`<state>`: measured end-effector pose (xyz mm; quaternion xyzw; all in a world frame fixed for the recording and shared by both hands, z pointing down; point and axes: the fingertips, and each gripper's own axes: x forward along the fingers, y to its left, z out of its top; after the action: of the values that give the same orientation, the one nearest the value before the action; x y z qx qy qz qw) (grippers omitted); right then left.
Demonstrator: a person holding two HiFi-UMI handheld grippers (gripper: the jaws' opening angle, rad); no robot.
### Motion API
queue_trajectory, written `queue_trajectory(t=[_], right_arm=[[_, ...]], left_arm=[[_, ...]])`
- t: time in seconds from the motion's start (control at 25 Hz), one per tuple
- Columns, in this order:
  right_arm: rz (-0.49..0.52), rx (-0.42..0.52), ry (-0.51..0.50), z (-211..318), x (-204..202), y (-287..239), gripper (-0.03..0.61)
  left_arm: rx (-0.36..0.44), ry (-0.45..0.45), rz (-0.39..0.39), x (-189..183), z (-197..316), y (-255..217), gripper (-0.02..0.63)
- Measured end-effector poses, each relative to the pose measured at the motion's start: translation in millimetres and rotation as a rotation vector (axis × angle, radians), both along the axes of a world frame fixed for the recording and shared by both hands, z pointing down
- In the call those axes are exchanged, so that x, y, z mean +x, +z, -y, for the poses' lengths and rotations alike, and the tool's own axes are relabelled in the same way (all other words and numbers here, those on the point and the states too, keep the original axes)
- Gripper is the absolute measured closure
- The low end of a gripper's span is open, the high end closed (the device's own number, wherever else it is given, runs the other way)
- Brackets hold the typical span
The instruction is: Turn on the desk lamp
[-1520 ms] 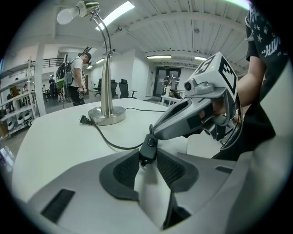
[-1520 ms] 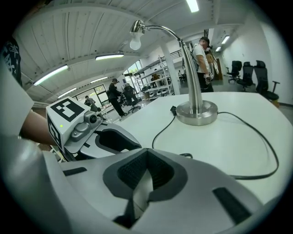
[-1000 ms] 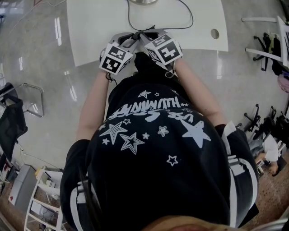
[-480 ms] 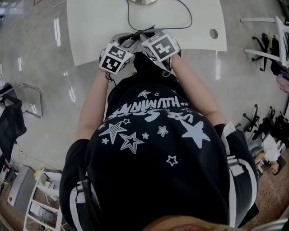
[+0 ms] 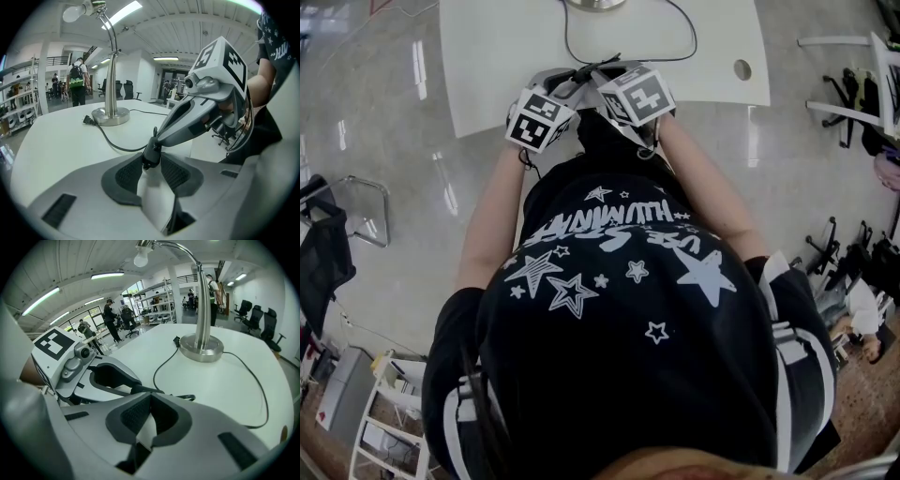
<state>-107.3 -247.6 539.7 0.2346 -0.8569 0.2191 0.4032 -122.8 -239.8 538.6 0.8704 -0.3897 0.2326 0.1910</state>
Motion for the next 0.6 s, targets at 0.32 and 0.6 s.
queue_trajectory(t=[0.32,0.6], right_arm=[[0.018,-0.006,0.031,-2.6,5.9,-8.4,0.574],[0.074,-0.002,0.064,-9.2,16.8,-17.8,0.574]], left_arm=[[0.013,-0.055,0.003,-11.2,-0.3,-4.3,0.477],[0.022,-0.128,-0.018,-20.4,-11.7,-14.7,0.477]])
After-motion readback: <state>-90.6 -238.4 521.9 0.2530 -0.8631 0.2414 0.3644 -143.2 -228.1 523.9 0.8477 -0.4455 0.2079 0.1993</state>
